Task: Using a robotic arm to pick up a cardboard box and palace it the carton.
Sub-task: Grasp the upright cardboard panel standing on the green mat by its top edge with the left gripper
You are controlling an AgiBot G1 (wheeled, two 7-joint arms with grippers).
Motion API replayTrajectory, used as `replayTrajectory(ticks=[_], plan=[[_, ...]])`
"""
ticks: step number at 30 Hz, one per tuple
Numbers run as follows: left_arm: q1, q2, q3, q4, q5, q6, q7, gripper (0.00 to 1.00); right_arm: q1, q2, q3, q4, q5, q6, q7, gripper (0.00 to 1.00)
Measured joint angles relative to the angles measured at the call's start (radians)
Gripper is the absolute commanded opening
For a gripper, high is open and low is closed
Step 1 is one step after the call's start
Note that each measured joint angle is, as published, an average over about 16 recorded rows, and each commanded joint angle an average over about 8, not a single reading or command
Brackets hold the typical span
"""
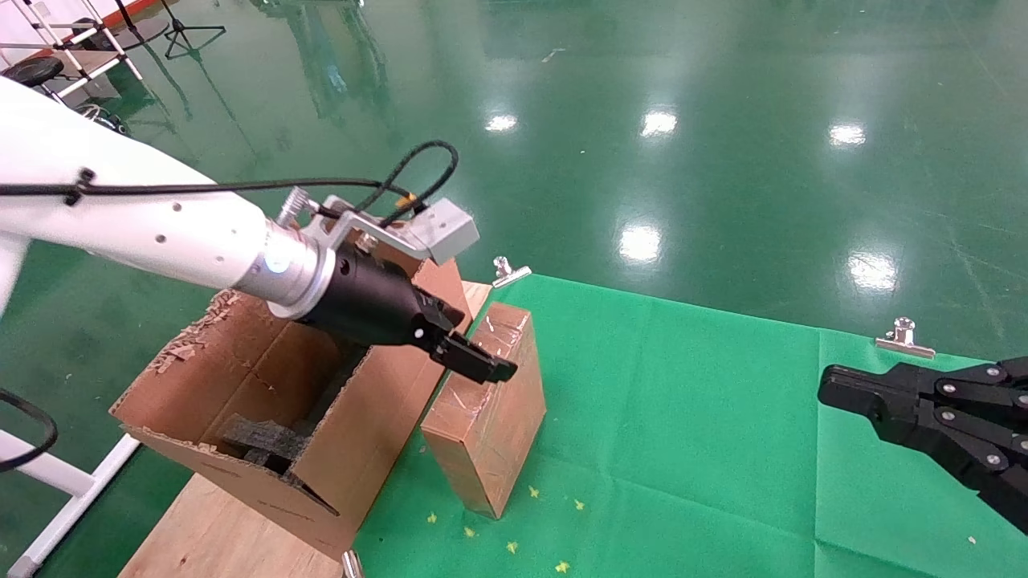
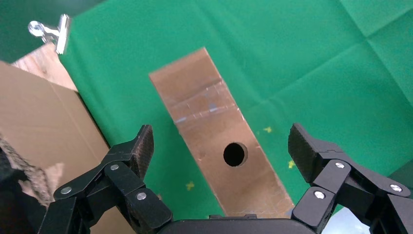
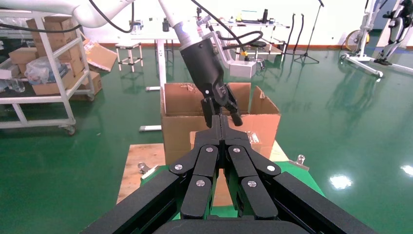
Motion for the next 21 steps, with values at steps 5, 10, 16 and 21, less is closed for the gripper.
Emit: replayTrajectory(ticks=[5, 10, 16, 21], plan=[[0.008, 0.014, 0.026, -0.001, 0.014, 0.002, -0.021, 1.00, 0.000, 0.000, 0.000, 0.000, 0.000, 0.000, 0.000, 0.00], [0.008, 0.026, 0.049, -0.001, 0.029, 0.007, -0.027, 1.00, 0.000, 0.000, 0.000, 0.000, 0.000, 0.000, 0.000, 0.32], [0.006, 0.033, 0.064, -0.001, 0.038, 0.012, -0.026, 0.66, 0.000, 0.000, 0.000, 0.000, 0.000, 0.000, 0.000, 1.00], [0.003, 0.034, 0.067, -0.001, 0.042, 0.014, -0.024, 0.05, 0.000, 0.000, 0.000, 0.000, 0.000, 0.000, 0.000, 1.00]])
